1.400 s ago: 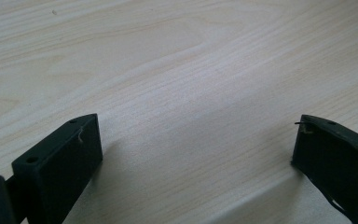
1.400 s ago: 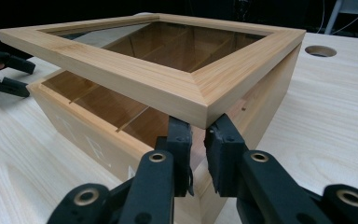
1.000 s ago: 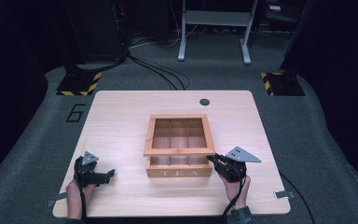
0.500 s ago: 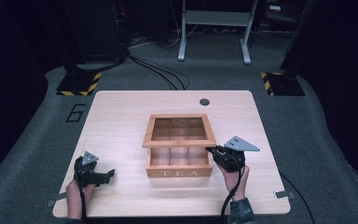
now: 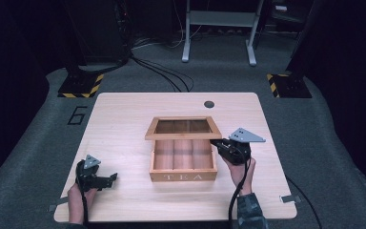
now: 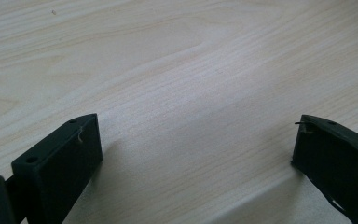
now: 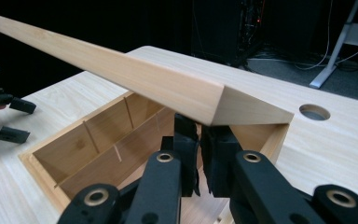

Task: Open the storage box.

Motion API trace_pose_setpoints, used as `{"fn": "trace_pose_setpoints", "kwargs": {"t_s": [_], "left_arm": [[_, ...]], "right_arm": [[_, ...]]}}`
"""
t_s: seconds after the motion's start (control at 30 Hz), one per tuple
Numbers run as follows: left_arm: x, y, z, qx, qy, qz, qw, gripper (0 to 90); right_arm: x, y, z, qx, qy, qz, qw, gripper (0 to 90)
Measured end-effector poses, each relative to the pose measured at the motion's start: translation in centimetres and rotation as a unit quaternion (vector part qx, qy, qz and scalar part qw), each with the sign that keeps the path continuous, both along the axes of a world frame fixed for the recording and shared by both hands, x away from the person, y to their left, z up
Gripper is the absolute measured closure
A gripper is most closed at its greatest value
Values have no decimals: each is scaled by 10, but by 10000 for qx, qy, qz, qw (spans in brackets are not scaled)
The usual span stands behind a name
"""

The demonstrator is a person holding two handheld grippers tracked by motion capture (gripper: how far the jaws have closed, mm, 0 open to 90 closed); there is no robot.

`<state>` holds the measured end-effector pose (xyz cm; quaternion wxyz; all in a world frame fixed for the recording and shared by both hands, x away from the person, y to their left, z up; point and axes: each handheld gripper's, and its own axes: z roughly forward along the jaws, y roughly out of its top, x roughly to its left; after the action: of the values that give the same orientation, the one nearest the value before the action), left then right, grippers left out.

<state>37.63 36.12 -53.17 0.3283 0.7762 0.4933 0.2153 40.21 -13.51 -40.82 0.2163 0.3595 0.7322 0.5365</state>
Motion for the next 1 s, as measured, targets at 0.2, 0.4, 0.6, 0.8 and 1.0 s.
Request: {"fn": "trace_pose_setpoints", "kwargs": {"t_s": [0.2, 0.4, 0.6, 0.8, 1.0], "left_arm": [[0, 0, 0, 0, -1, 0, 10000, 12], [0, 0, 0, -1, 0, -2, 10000, 12], [0, 0, 0, 14, 10, -21, 10000, 12], [0, 0, 0, 20, 3, -25, 10000, 12], [0, 0, 0, 20, 2, -26, 10000, 12]], "right_arm": [[10, 0, 10, -52, -52, 36, 10000, 843], [20, 0, 17, -39, -39, 45, 10000, 842], [29, 1, 20, -67, 3, 28, 10000, 842], [37, 2, 24, -84, -28, 12, 10000, 842], [43, 4, 27, -131, -20, 20, 9999, 842]]}}
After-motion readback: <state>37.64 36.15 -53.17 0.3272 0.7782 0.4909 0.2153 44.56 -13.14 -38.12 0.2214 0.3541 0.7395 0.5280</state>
